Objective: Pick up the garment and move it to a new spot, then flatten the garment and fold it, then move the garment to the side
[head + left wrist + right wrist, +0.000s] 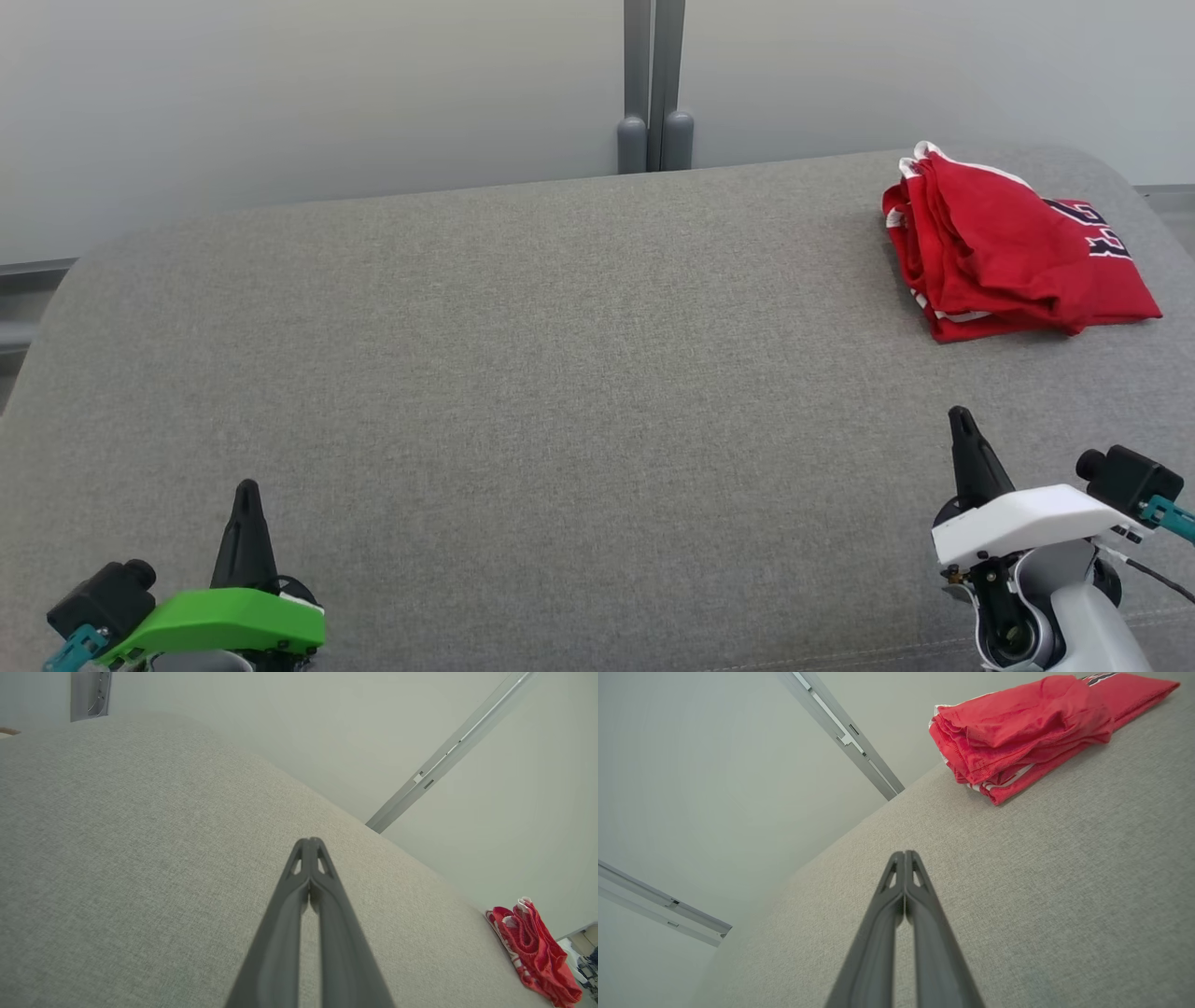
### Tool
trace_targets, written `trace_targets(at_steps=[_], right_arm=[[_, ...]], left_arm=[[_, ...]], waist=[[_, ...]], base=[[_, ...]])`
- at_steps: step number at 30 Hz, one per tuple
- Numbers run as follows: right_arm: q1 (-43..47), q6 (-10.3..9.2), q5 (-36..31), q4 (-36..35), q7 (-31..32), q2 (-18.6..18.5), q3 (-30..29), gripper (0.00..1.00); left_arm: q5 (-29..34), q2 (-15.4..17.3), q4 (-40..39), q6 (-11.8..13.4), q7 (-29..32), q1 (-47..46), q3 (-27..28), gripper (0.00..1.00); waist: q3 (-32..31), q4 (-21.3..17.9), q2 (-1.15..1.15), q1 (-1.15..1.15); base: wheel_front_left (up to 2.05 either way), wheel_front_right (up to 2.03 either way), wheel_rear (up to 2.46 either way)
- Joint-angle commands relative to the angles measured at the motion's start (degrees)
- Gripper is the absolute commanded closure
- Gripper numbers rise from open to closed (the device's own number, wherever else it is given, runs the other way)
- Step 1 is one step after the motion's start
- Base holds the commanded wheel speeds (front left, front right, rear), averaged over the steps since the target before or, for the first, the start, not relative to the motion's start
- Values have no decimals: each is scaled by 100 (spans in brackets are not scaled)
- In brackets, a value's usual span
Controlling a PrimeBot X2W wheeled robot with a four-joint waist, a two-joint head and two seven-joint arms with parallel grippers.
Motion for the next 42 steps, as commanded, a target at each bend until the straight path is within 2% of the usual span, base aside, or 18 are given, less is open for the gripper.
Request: trace_targets(at_steps=[1, 18, 42], right_arm=[[-198, -1, 185, -17, 48, -30, -31, 100], [-568, -1, 1437, 279, 433, -42, -163, 100], [-971, -1, 2841, 617, 862, -56, -307, 100]], left_arm=[[-174, 28, -27, -39, 39, -216, 26, 100], [-1459, 35, 236, -80, 299, -620, 72, 100], [-2885, 42, 527, -126, 594, -1068, 130, 100]], waist=[[3, 1, 0, 0], [47, 10, 0, 0], [107, 21, 0, 0]], base=[[0, 0, 0], [0, 0, 0], [0, 0, 0]])
